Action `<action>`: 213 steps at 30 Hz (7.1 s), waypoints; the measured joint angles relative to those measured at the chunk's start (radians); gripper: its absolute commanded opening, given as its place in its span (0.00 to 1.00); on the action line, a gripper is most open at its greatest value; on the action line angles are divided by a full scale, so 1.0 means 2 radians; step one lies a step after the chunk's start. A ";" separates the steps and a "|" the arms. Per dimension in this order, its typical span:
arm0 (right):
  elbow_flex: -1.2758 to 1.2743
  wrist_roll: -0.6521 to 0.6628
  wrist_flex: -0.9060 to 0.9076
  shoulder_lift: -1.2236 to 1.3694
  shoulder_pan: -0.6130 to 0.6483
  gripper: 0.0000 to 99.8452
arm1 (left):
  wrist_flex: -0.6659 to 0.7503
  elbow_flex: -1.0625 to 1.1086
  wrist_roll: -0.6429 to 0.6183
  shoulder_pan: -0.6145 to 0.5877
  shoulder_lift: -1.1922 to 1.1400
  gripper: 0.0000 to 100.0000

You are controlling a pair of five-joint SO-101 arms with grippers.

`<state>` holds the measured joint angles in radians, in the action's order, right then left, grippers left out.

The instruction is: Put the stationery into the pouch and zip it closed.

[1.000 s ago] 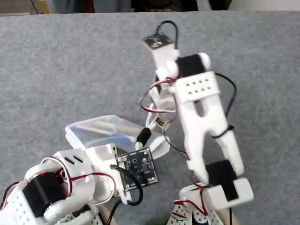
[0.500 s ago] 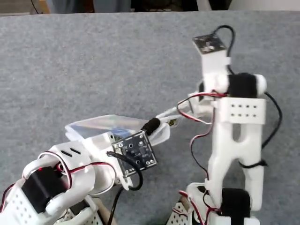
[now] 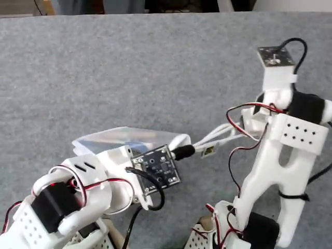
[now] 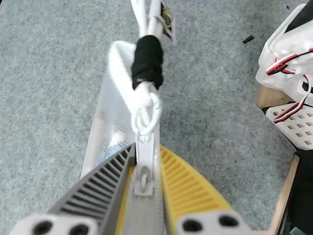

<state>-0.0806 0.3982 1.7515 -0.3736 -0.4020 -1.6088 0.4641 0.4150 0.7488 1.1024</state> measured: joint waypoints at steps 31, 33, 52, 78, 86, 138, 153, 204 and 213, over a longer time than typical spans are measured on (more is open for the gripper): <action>-0.002 0.042 -0.147 0.005 -0.196 0.01 | 0.006 -0.002 -0.003 -0.004 0.002 0.03; -0.002 0.042 -0.148 0.009 -0.200 0.01 | 0.006 -0.002 -0.003 -0.004 0.002 0.03; -0.002 0.054 -0.186 0.055 -0.272 0.01 | 0.006 -0.002 -0.003 -0.003 0.001 0.03; 0.206 0.015 -0.063 0.187 -0.246 0.11 | 0.074 -0.001 -0.004 -0.116 0.001 0.13; 0.259 0.001 -0.024 0.189 -0.211 0.24 | 0.081 -0.002 -0.028 -0.171 0.003 0.24; -0.492 -0.028 -0.262 -0.460 -0.028 0.01 | 0.074 0.311 -0.027 -0.503 0.338 0.03; -0.721 -0.018 -0.360 -0.541 -0.028 0.01 | 0.162 0.552 0.008 -0.565 0.356 0.03; -0.804 -0.016 -0.235 -0.716 -0.027 0.01 | 0.163 0.609 0.006 -0.591 0.355 0.03; -0.804 -0.016 -0.235 -0.716 -0.027 0.01 | 0.163 0.609 0.006 -0.591 0.355 0.03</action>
<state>-1.6886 0.3659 1.2820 -1.8052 -0.4557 -1.2835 1.6824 0.4273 -0.4342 1.8128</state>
